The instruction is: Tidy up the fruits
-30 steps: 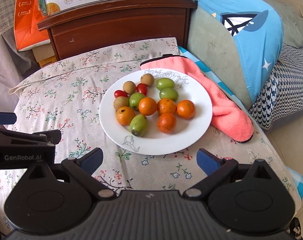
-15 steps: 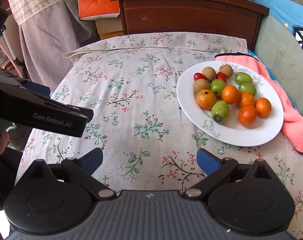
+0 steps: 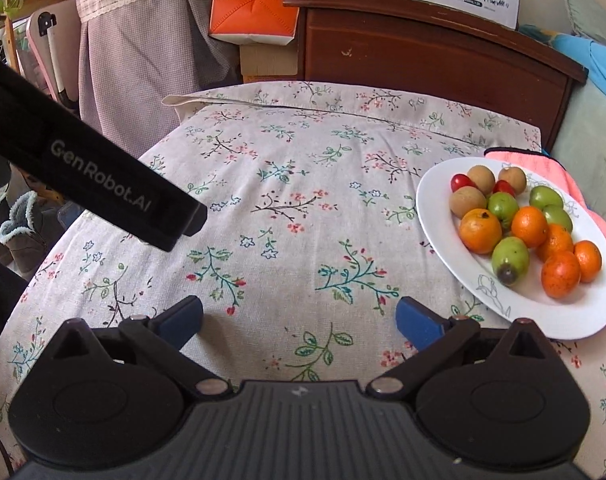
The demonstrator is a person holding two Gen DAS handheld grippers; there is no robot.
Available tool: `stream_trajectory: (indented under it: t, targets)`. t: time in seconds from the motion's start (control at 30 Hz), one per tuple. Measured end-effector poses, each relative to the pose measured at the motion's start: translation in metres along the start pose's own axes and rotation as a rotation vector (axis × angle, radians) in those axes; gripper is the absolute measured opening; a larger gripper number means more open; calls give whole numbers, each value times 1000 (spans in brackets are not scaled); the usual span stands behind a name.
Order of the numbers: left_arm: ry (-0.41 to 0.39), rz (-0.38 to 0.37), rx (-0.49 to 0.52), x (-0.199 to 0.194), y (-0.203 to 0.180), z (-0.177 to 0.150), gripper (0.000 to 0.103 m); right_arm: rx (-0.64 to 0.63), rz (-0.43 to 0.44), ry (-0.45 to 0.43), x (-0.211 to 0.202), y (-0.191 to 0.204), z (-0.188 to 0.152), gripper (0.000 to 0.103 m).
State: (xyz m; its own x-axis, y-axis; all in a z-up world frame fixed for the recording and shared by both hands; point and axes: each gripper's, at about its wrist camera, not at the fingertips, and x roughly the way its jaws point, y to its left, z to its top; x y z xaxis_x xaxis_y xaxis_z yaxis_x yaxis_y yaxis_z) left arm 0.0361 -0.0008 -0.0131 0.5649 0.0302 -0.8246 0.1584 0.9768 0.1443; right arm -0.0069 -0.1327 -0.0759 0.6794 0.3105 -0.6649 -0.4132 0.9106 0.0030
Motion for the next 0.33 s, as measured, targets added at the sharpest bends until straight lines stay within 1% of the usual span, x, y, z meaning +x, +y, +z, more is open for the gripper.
stream_trajectory:
  t: [0.17, 0.33]
  targets:
    - [-3, 0, 0, 0, 0, -1, 96, -15, 23, -63, 8, 1, -1, 102]
    - [2, 0, -8, 3, 1, -1, 96, -30, 29, -73, 13, 2, 4, 102]
